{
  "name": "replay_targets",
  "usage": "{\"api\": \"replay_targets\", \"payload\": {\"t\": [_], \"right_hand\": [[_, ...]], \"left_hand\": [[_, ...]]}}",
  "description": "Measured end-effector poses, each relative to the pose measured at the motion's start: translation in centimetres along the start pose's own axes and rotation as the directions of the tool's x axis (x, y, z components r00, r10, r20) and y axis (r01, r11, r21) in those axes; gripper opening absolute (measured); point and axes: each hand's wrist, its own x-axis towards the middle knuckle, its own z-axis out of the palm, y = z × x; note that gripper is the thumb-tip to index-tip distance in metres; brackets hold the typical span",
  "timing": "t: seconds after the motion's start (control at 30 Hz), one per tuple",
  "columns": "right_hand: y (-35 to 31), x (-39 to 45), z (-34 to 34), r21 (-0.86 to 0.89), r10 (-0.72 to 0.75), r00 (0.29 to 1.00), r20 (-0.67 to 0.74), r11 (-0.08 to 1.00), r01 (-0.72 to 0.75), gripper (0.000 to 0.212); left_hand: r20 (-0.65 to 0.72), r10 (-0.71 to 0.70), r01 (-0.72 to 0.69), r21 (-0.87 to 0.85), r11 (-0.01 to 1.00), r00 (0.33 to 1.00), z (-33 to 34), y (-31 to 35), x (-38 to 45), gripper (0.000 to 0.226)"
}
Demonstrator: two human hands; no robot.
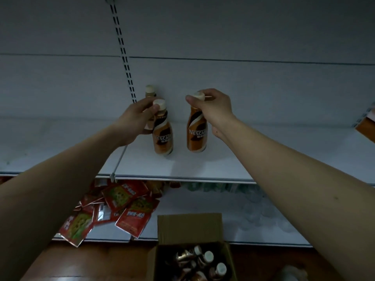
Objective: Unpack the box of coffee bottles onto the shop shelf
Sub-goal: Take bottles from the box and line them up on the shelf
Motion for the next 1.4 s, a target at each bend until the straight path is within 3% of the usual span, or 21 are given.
{"api": "replay_targets", "payload": {"t": [0.5, 0.6, 0.77, 0.93, 1.17, 1.3, 1.4], "right_hand": [[5.7, 11.3, 8.3, -0.053, -0.112, 0.994, 0.006, 0.992, 0.112, 0.027], [6.1, 12.1, 9.1, -0.051, -0.114, 0.993, 0.041, 0.992, 0.116, 0.025], [6.2, 13.0, 10.1, -0.044, -0.112, 0.992, 0.057, 0.992, 0.115, 0.023], [6.2, 13.3, 10.4, -0.036, -0.122, 0.991, 0.062, 0.992, 0.125, 0.023], [6.2, 13.1, 10.2, 0.005, -0.078, 0.995, 0.069, 0.997, 0.078, 0.025], [5.1, 13.0, 10.0, -0.113, -0.034, 0.997, 0.067, 0.993, 0.042, 0.036], [4.2, 11.8, 9.3, -0.177, 0.038, 0.995, 0.097, 0.984, -0.021, 0.066]], "left_hand": [[0.105, -0.016, 0.009, 0.07, 0.997, 0.994, -5.8, -4.2, 6.6, 0.034], [0.088, 0.05, -0.054, 0.037, 0.998, 0.995, -5.0, -4.7, 6.7, 0.036], [0.074, 0.218, -0.228, 0.171, 0.959, 0.973, -4.3, -6.5, 7.6, 0.065], [0.1, 0.251, -0.262, 0.13, 0.956, 0.963, -4.8, -7.0, 8.8, 0.064], [0.183, 0.19, -0.202, 0.049, 0.978, 0.965, -5.5, -7.1, 9.0, 0.068], [0.172, 0.136, -0.139, 0.007, 0.99, 0.976, -5.3, -6.7, 8.2, 0.077], [0.121, 0.051, -0.056, 0.036, 0.998, 0.991, -4.9, -5.6, 7.4, 0.083]]}}
